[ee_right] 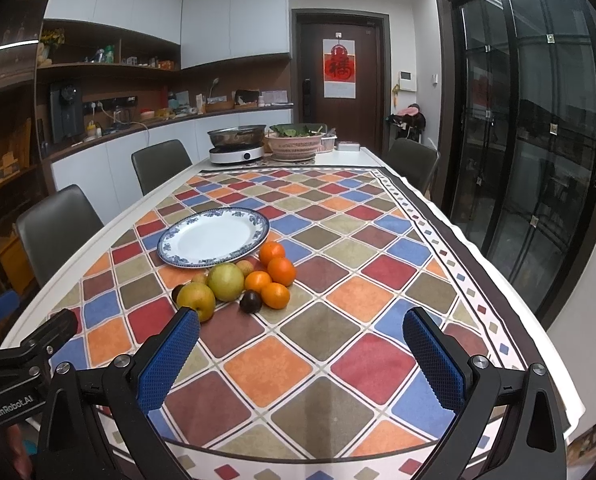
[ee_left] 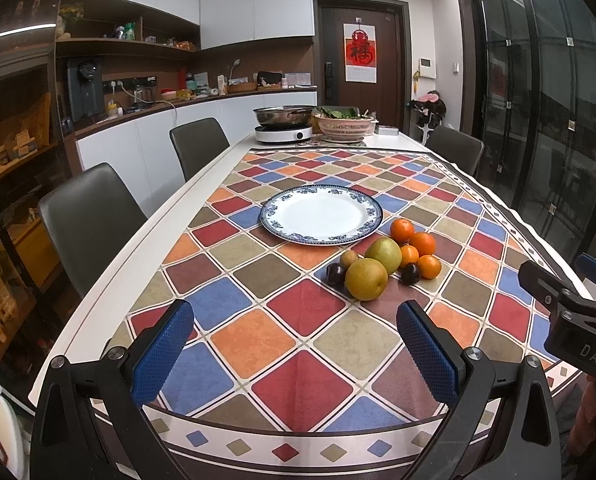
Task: Organize fruits
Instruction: 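Move the left tool toward the yellow pomelo while the right tool approaches an orange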
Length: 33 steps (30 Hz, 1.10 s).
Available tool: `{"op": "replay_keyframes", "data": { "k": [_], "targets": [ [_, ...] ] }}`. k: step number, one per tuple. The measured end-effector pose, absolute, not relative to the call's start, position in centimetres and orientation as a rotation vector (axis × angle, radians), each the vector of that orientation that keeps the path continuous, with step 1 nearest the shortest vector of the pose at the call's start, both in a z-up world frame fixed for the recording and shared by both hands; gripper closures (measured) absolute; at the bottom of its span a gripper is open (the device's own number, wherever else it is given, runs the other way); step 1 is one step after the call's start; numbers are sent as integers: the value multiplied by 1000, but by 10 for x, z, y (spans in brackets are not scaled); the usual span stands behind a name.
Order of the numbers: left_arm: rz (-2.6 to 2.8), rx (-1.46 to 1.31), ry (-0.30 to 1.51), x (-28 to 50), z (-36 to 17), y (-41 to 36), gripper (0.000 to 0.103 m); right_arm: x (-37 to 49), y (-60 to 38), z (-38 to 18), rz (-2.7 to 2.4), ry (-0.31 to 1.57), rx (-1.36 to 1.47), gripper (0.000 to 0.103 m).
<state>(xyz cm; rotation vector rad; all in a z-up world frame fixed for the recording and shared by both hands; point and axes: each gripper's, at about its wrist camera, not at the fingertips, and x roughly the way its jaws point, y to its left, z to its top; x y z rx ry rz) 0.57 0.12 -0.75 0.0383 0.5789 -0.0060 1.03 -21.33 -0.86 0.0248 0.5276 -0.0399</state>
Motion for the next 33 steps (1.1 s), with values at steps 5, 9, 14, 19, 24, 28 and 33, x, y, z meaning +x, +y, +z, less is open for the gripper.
{"op": "replay_keyframes", "data": {
  "k": [5,9,14,19,24,28,33],
  "targets": [
    [-9,51,598,17,-16,-1,0,21,-213,-16,-24,562,21,1],
    [-15,69,594,28,-18,-6,5,33,-212,-20,-11,583,9,1],
    [-44,96,581,44,-21,-12,12,54,-211,-27,26,626,-8,4],
    [-79,123,615,63,-28,-20,17,77,-211,-38,58,690,-17,11],
    [-106,151,656,82,-37,-29,21,95,-212,-47,73,732,-28,17],
    [-130,160,672,91,-42,-34,21,108,-212,-52,99,751,-49,22],
    [-173,173,683,101,-48,-42,25,119,-212,-56,134,763,-79,26]
  ]
}}
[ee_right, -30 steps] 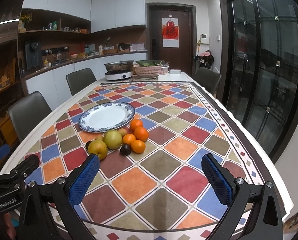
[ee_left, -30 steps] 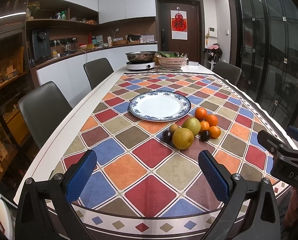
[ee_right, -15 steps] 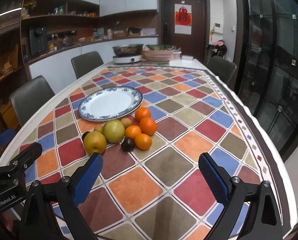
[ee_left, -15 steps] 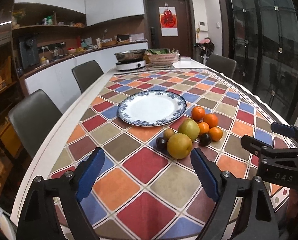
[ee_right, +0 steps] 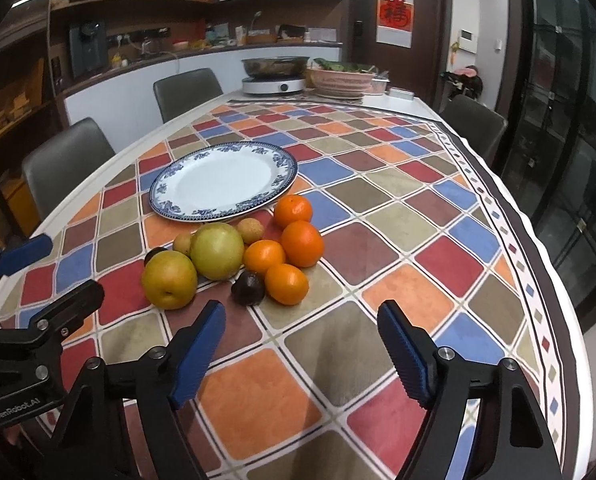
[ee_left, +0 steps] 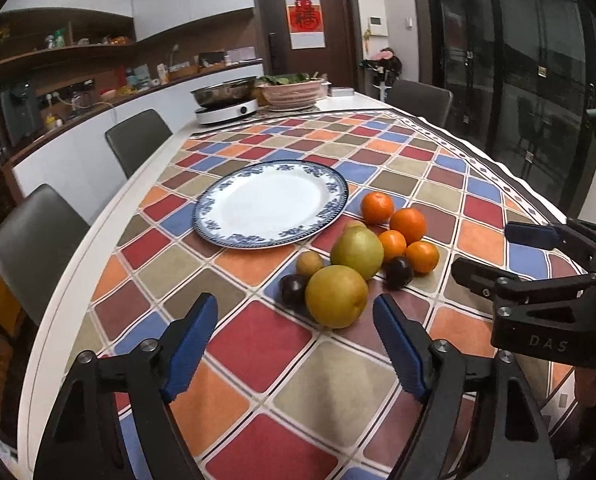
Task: Organize fruits
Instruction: 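Move the left tool toward the yellow pomelo while the right tool approaches an orange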
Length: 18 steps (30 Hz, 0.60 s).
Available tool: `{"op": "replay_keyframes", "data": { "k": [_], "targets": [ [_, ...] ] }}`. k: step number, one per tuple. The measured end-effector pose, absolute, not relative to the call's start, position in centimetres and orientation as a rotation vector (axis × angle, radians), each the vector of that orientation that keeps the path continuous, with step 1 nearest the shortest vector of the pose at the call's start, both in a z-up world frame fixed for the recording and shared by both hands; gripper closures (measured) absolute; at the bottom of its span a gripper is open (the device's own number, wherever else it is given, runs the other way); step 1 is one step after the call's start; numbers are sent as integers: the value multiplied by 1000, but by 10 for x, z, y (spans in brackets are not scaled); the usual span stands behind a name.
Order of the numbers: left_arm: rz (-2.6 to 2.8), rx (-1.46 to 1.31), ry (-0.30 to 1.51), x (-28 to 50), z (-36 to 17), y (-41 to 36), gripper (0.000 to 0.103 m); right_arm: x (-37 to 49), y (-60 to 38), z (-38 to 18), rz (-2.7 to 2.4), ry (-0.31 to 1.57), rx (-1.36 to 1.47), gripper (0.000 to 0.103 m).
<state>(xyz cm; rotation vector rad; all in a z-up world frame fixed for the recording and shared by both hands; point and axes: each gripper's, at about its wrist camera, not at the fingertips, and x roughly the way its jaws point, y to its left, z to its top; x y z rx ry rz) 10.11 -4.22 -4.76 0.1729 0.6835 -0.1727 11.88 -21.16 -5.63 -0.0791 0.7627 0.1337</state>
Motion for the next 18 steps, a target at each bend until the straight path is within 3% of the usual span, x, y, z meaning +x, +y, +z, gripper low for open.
{"op": "replay_keyframes", "data": {
  "k": [10,18],
  "targets": [
    [-225,188,738,121,-65,-55,30,140,-215,-73,195,814,-109,43],
    [-249,179,778,134,-76,-61,36,154,-216,-83,220,831,-122,48]
  ]
}}
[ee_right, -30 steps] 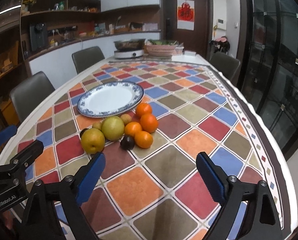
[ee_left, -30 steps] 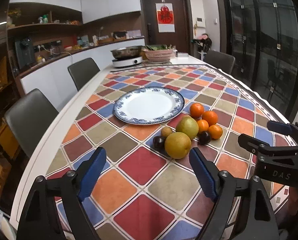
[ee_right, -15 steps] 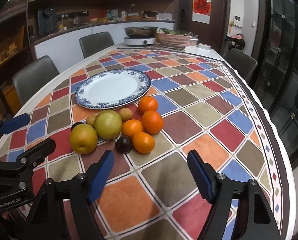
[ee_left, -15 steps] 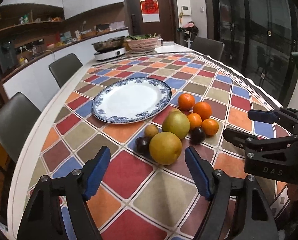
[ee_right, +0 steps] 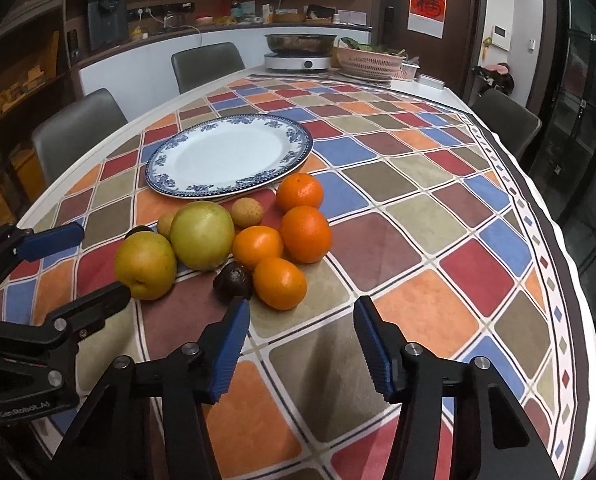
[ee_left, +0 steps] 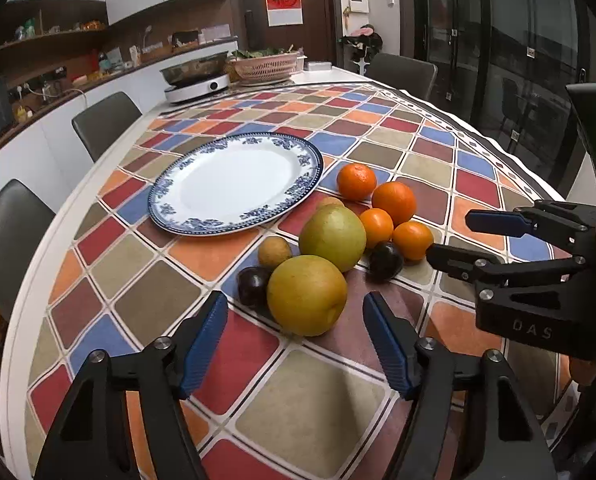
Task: Organize fruits
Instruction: 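Move the left tool toward the yellow pomelo while the right tool approaches an orange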
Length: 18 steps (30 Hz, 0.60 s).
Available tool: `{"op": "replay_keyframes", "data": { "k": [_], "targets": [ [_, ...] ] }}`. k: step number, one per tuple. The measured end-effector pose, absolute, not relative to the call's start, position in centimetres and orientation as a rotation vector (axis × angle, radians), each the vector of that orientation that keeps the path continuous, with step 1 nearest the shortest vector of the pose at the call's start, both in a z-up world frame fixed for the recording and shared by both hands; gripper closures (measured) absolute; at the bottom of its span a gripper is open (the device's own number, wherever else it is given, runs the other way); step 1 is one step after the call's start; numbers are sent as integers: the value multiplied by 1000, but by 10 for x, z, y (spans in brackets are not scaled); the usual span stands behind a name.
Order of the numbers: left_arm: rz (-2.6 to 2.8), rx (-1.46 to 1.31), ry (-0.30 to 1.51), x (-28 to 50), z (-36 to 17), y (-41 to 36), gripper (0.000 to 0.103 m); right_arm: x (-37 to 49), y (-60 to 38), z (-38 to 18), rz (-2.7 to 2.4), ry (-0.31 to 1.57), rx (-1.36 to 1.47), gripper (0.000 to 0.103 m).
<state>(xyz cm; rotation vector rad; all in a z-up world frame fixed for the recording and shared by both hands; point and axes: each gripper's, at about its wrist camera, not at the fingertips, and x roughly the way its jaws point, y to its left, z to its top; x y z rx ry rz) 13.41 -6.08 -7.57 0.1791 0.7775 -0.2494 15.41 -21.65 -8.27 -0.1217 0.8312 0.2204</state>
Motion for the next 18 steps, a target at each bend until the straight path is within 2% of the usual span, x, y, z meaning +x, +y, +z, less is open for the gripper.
{"op": "replay_keyframes", "data": {
  "k": [3,12,18],
  "targets": [
    [-252,171,791,139,-80,-61,38,159,-215,-86,242,845,-123,53],
    [-277,153,827,152,-87,-68,42,174,-207,-96,279,879,-162,53],
    [-263,130,854,161,-90,-70,49,181,-205,-96,283,870,-179,53]
  ]
}}
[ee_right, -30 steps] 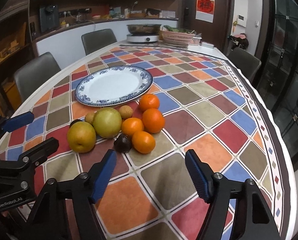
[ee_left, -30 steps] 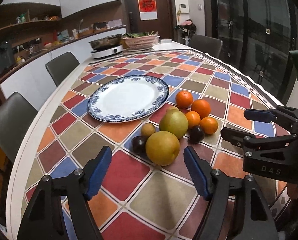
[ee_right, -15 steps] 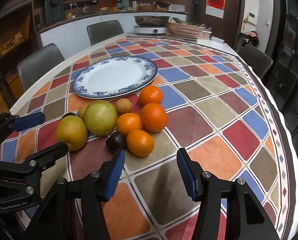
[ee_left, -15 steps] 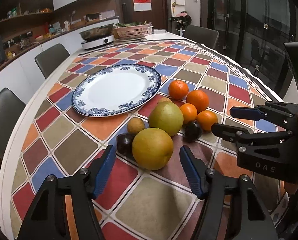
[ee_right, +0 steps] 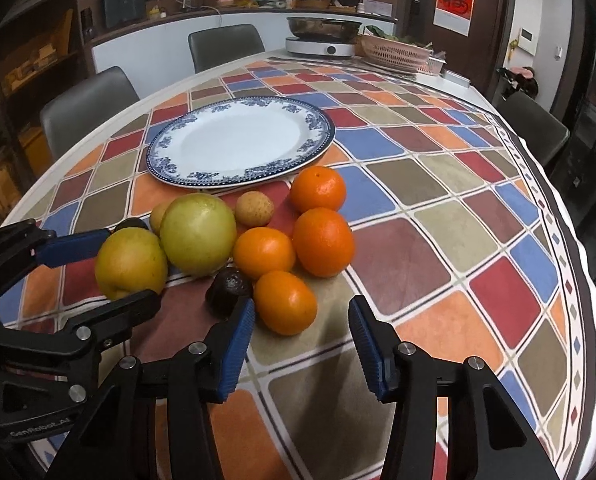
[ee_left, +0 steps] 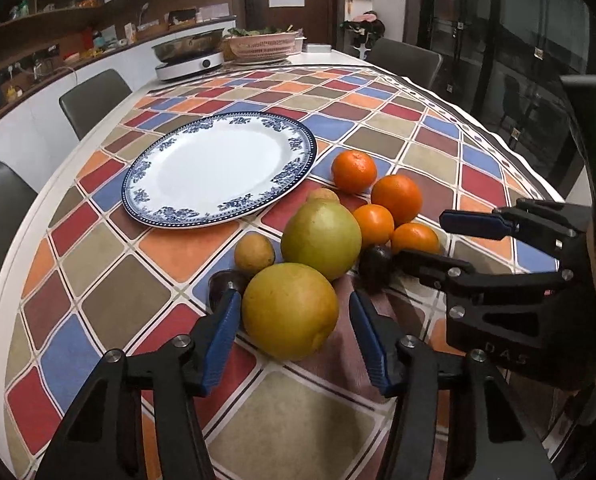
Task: Organize fruits
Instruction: 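Move the left tool toward the yellow pomelo while the right tool approaches an orange, then close the left tool on the yellow pomelo while the right tool grasps the orange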
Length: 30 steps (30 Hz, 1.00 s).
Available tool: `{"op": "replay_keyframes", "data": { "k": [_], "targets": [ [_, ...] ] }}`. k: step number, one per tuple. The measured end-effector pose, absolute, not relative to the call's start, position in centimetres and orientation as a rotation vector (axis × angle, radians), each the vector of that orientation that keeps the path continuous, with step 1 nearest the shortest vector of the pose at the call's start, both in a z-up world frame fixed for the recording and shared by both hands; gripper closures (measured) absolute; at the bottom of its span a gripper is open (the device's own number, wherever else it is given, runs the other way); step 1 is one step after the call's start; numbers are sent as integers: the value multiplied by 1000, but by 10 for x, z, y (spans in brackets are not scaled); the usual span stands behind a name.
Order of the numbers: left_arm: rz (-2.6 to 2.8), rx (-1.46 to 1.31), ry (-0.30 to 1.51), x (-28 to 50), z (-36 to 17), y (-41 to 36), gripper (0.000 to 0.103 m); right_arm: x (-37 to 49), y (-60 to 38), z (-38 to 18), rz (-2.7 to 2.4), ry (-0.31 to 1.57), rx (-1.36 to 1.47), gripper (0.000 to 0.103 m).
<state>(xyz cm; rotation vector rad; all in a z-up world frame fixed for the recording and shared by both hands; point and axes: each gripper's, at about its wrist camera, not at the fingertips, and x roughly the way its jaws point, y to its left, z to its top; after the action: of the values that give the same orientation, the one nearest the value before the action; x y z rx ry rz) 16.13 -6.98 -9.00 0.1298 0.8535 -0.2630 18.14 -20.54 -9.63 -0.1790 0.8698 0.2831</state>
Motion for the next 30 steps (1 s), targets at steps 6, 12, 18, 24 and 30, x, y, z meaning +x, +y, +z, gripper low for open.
{"op": "replay_keyframes", "data": {
  "k": [6,12,18,24,30],
  "targets": [
    [-252,125,860,163,-90,-68,54,186,-205,-98,300,896,-167,69],
    [-258,72,882,161,-88,-62,54,178,-207,-95,296,911,-121,69],
    [-267,47,855,151,-76,-55,54,162,-201,-82,304,895,-97,69],
    [-260,31,822,142,-60,-46,54,150,-195,-66,312,865,-94,69],
    [-239,54,772,138,-42,-31,54,147,-182,-48,324,821,-99,69]
  ]
}}
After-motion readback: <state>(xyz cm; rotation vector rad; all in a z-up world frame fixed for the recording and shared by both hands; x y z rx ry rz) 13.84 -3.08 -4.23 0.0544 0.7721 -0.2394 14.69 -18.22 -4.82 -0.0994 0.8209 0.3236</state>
